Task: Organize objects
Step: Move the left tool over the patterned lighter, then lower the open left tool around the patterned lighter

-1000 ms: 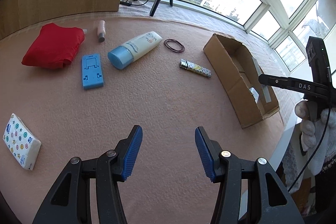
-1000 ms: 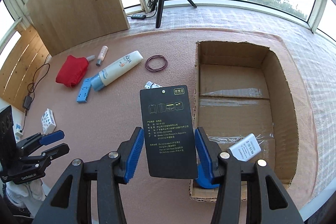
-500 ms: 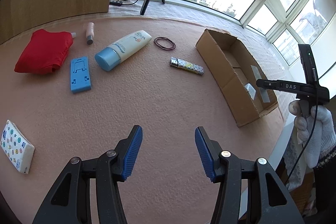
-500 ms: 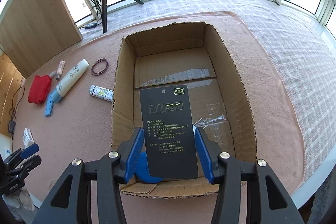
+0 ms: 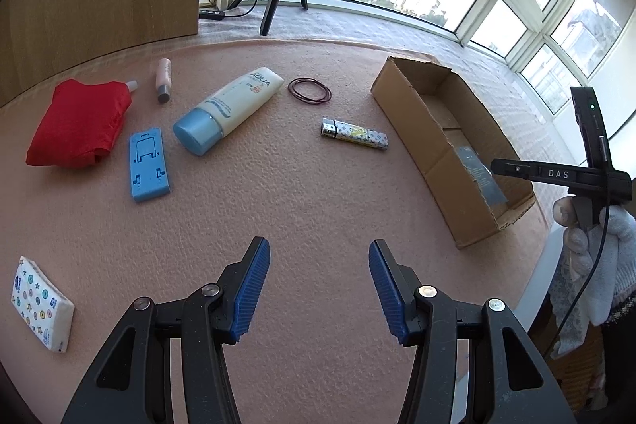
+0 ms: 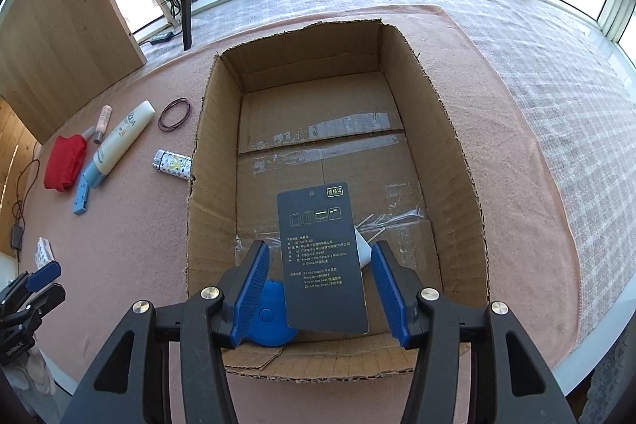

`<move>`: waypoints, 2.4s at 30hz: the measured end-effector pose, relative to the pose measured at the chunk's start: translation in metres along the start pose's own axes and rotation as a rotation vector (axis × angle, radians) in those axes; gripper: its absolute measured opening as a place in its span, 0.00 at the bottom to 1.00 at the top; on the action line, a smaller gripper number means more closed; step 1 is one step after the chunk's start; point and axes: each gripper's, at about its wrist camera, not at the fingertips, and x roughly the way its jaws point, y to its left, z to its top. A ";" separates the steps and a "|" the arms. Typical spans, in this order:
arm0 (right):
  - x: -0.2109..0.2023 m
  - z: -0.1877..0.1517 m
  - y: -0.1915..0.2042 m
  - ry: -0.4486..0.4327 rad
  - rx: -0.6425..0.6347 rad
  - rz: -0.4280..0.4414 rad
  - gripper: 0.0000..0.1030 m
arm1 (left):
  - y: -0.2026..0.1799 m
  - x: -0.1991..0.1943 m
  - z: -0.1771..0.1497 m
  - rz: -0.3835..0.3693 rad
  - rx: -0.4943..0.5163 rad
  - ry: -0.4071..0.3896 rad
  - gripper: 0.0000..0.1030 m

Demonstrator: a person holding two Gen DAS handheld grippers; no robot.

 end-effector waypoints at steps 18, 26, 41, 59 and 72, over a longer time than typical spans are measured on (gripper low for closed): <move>-0.052 -0.019 0.034 -0.082 -0.011 0.092 0.50 | -0.035 0.085 0.109 0.043 0.083 0.023 0.54; -0.058 -0.025 0.046 -0.096 -0.046 0.089 0.50 | -0.054 0.119 0.138 0.058 0.124 0.035 0.54; -0.038 -0.031 0.036 -0.050 -0.017 0.095 0.49 | -0.020 0.184 0.181 0.035 -0.005 0.105 0.22; -0.032 -0.029 0.023 -0.038 0.038 0.106 0.50 | -0.043 0.198 0.146 -0.091 0.097 0.217 0.19; -0.037 -0.027 0.045 -0.048 0.011 0.128 0.50 | -0.053 0.165 0.086 -0.104 0.239 0.208 0.18</move>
